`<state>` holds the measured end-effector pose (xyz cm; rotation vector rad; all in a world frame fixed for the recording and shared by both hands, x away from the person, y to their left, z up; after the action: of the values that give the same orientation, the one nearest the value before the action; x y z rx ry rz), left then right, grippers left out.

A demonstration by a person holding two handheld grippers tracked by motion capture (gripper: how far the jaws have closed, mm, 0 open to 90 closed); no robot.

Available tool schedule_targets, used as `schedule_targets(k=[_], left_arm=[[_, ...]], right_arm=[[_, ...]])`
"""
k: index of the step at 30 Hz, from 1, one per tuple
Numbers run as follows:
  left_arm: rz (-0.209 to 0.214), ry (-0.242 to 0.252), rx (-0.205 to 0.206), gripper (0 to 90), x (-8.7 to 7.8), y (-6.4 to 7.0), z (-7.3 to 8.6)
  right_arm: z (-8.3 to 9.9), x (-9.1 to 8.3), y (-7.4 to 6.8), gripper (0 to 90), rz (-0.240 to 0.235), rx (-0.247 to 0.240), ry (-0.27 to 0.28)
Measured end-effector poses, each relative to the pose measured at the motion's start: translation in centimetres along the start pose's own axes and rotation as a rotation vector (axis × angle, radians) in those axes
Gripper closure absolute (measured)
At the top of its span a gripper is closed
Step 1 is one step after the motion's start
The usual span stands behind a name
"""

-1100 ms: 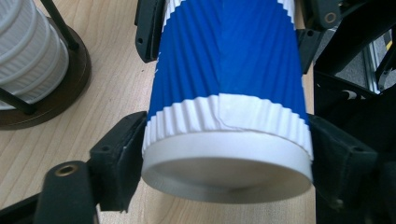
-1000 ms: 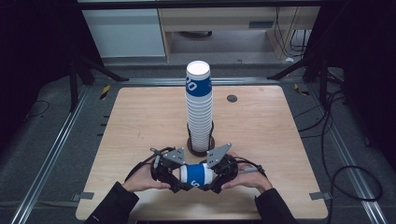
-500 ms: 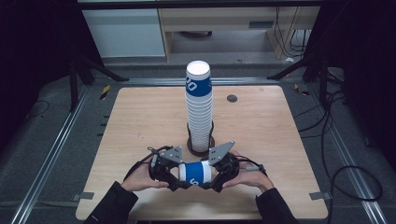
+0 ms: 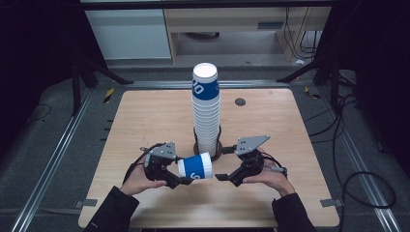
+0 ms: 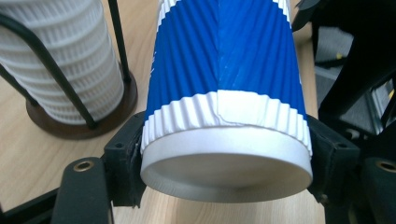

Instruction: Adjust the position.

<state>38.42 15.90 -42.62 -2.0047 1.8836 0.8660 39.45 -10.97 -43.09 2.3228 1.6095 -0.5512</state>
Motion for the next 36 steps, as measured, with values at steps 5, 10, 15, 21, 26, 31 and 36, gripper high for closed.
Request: schedule_targets(k=[5,10,15,21,26,31,36], left_arm=[[0.010,0.088,-0.004,27.5,-0.3,0.0,-0.1],[0.021,0.118,0.004,27.5,-0.1,0.2,-0.3],[0.045,0.130,0.017,27.5,0.3,0.4,-0.4],[0.087,0.123,0.040,27.7,1.0,0.8,-0.5],[0.101,0.113,0.058,27.7,1.4,1.2,-0.6],[0.110,0.110,0.062,27.8,1.7,1.4,-0.7],[0.120,0.101,0.064,27.8,2.1,1.5,-0.7]], right_arm=[[-0.1,-0.6,0.3,7.7,-0.007,0.032,0.046],[-0.2,-0.5,0.0,7.6,-0.034,0.039,0.060],[-0.2,-0.2,-0.2,7.5,-0.055,0.040,0.065],[-0.3,0.0,-0.6,7.8,-0.107,0.048,0.078],[-0.2,0.6,-1.0,8.3,-0.144,0.050,0.072],[-0.2,1.0,-1.3,9.7,-0.174,0.055,0.068],[-0.1,1.3,-1.5,13.1,-0.206,0.061,0.059]])
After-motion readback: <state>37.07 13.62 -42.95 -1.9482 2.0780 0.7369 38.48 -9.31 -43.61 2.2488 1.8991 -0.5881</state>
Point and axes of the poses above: each handheld gripper's, and its own axes: x roughly forward along the jaws, z roughly out of its underside, y roughly to its right, the point moved 2 cm from there along x, roughly forward along the jaws, and after that the axes turned 8 degrees about z, right-handed, at the moved point
